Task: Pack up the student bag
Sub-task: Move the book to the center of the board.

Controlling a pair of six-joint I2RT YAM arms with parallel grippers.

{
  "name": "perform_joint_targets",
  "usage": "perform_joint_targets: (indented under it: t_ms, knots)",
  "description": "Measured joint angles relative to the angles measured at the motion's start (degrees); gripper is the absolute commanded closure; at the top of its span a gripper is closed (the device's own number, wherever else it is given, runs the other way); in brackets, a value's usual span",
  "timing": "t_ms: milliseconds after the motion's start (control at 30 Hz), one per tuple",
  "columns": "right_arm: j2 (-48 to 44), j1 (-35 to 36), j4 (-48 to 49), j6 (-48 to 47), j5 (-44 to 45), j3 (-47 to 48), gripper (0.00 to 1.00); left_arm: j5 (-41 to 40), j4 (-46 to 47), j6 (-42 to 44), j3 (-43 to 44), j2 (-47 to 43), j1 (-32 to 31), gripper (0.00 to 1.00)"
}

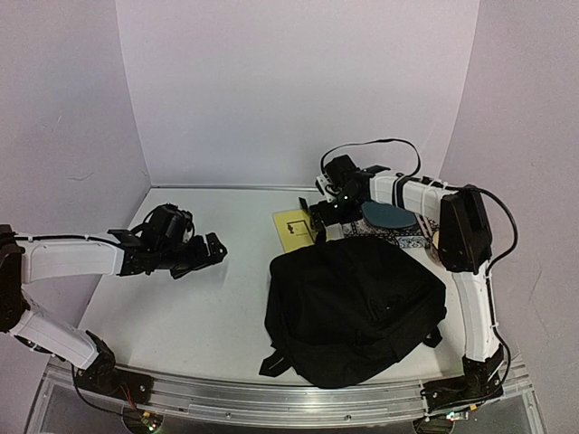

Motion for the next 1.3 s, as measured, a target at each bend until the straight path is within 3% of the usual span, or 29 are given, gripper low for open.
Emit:
perform_joint_targets:
  t_ms: [167,300,733,1067,1300]
  knots:
    - [7.16,-1.06,2.67,1.00,-1.13,4.06,0.02,-0.14,-0.98,-0.01,-0.46,0.00,0.00,0.01]
    - [11.90,-1.15,3.87,0.98,-4.31,6.20,0.09,-0.29,-1.28,0.00,-0.55,-0.03,0.00,0.01]
    - [13.27,2.25,7.77,-2.69,-19.20,5.63,0.21,-2.38,-3.93,0.73,-0.78,-2.17,0.00,0.01]
    - [12.22,13.87,9.05,-7.87,-23.40,3.20,0.22,-3.11,-6.24,1.52,-2.67,-5.13,0.00,0.01]
    - [6.11,17.98,6.79,-8.86,-20.51,-1.98,0.14,-5.71,-6.94,3.24,-1.98,-3.27,0.00,0.01]
